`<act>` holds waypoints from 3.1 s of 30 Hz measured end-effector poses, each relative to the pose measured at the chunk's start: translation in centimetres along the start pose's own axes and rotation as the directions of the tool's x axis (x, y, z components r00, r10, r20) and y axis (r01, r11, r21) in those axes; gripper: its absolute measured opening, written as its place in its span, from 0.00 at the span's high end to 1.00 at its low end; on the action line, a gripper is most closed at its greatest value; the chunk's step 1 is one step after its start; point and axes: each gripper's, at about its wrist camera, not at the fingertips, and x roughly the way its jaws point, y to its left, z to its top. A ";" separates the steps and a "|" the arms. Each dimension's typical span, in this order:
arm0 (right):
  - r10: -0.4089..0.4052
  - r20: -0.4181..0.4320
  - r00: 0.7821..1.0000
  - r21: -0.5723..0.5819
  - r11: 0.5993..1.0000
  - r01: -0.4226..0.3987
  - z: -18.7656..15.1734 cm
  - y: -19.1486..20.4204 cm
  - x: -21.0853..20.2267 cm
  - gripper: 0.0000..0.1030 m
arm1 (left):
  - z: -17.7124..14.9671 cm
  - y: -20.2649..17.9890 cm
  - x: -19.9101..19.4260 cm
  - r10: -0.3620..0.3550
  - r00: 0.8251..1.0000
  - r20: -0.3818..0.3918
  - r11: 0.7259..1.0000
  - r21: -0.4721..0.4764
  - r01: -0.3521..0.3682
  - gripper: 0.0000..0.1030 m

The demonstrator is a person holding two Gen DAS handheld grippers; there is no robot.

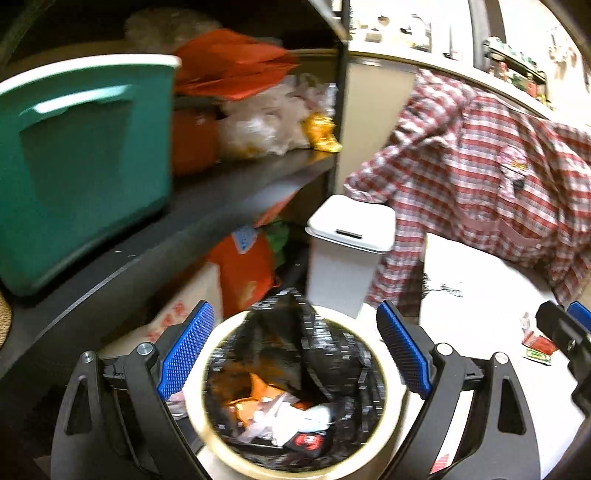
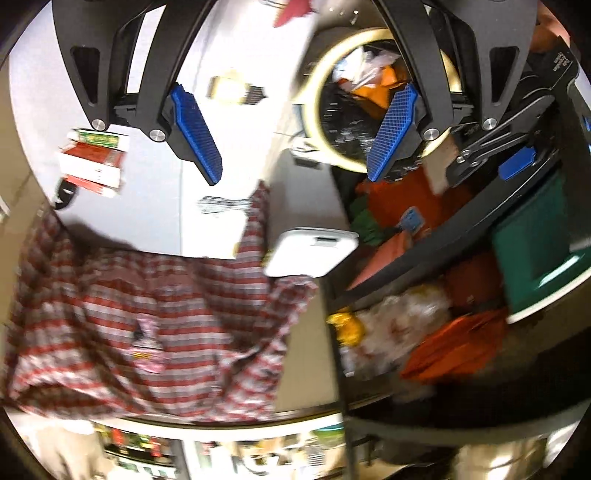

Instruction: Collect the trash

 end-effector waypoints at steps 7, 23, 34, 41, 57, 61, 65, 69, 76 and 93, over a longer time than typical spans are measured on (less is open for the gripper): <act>-0.156 0.003 0.988 0.020 0.988 0.156 -0.9 -8.4 -1.2 0.22 | -0.2 -5.3 0.3 -0.093 0.996 -0.017 0.995 0.039 0.093 0.14; -0.322 -0.149 0.935 0.179 0.921 0.346 -2.6 -26.4 4.0 0.22 | -2.0 -14.8 2.1 -0.228 0.970 -0.087 0.959 0.150 0.239 0.14; -0.373 -0.179 0.910 0.108 0.912 0.395 -0.8 -24.7 12.2 0.22 | -2.2 -15.0 3.3 -0.221 0.969 -0.107 0.952 0.192 0.238 0.14; -0.468 -0.189 0.863 0.083 0.868 0.489 0.2 -25.1 16.3 0.22 | -1.8 -13.5 3.8 -0.214 0.970 -0.113 0.953 0.192 0.233 0.14; -0.531 -0.302 0.792 -0.067 0.841 0.538 -1.7 -24.2 15.7 0.22 | -1.7 -13.6 2.7 -0.253 0.963 -0.089 0.944 0.194 0.266 0.14; -0.508 -0.322 0.799 -0.045 0.851 0.523 -3.0 -24.0 13.4 0.22 | -1.6 -13.8 1.5 -0.273 0.960 -0.054 0.939 0.202 0.279 0.14; -0.486 -0.352 0.800 0.047 0.844 0.534 -4.7 -25.0 10.9 0.22 | -1.5 -14.0 0.5 -0.296 0.954 -0.035 0.932 0.208 0.297 0.14; -0.432 -0.374 0.820 0.162 0.841 0.517 -5.8 -26.5 9.6 0.22 | -1.6 -13.9 -0.3 -0.303 0.953 -0.015 0.931 0.208 0.299 0.14; -0.421 -0.363 0.831 0.209 0.833 0.513 -6.3 -27.5 10.1 0.22 | -1.7 -13.5 -0.2 -0.282 0.959 -0.009 0.937 0.214 0.278 0.14; -0.476 -0.137 0.869 0.168 0.853 0.494 -2.0 -25.8 5.1 0.53 | -1.8 -14.6 0.8 -0.310 0.950 -0.037 0.933 0.180 0.311 0.14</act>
